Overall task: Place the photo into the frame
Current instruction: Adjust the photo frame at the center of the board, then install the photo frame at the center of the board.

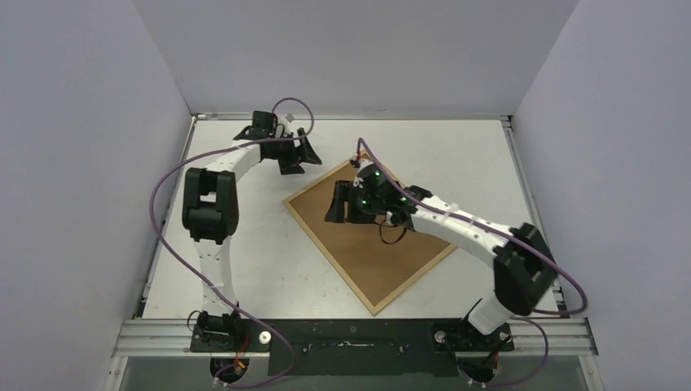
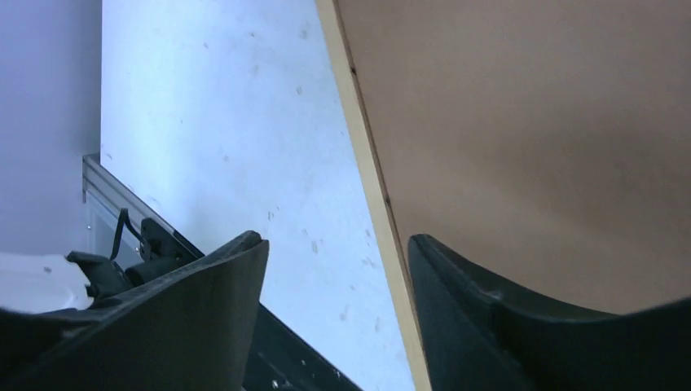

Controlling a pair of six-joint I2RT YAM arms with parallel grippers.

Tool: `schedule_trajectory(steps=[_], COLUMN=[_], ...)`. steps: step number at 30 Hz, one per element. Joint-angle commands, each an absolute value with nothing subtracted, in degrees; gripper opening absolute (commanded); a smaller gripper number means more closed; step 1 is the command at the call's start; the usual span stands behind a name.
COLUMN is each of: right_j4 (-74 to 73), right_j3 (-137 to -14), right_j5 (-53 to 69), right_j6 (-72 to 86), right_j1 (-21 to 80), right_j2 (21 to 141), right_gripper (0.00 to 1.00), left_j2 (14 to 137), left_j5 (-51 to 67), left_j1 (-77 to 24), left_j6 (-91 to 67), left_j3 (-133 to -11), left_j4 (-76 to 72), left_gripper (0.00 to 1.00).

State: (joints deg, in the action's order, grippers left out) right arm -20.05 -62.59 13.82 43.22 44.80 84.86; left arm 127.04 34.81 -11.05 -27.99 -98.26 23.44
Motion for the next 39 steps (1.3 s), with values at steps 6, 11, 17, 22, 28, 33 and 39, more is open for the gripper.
schedule_trajectory(steps=[6, 11, 17, 22, 28, 33, 39], right_j4=[-6.5, 4.0, 4.7, 2.6, 0.2, -1.5, -1.8], right_j3=[-83.6, -86.0, -85.6, -85.3, -85.8, -86.7, -85.7], right_j5=[30.2, 32.8, 31.0, 30.0, 29.1, 29.5, 29.5], right_j6=[43.8, 50.1, 51.6, 51.0, 48.6, 47.8, 47.9], right_j1=[45.8, 45.7, 45.1, 44.1, 43.0, 42.5, 42.4], right_j2=[114.0, 120.8, 123.3, 124.6, 126.0, 127.4, 127.5], right_gripper=[0.37, 0.13, 0.08, 0.07, 0.07, 0.07, 0.07], left_j2=[107.7, 104.9, 105.7, 107.3, 109.2, 110.0, 111.0], left_j5=[23.9, 22.8, 22.4, 21.6, 20.5, 19.8, 19.1], left_j1=[-4.8, -4.7, -4.7, -4.7, -4.7, -4.7, -4.7], left_j6=[-26.2, -26.8, -27.3, -27.6, -28.0, -28.2, -28.3], left_j3=[-81.0, -72.6, -69.7, -68.8, -69.4, -69.3, -69.8], left_j4=[31.5, 30.7, 30.9, 31.1, 31.9, 32.6, 33.7], left_gripper=[0.64, 0.43, 0.39, 0.36, 0.36, 0.34, 0.32])
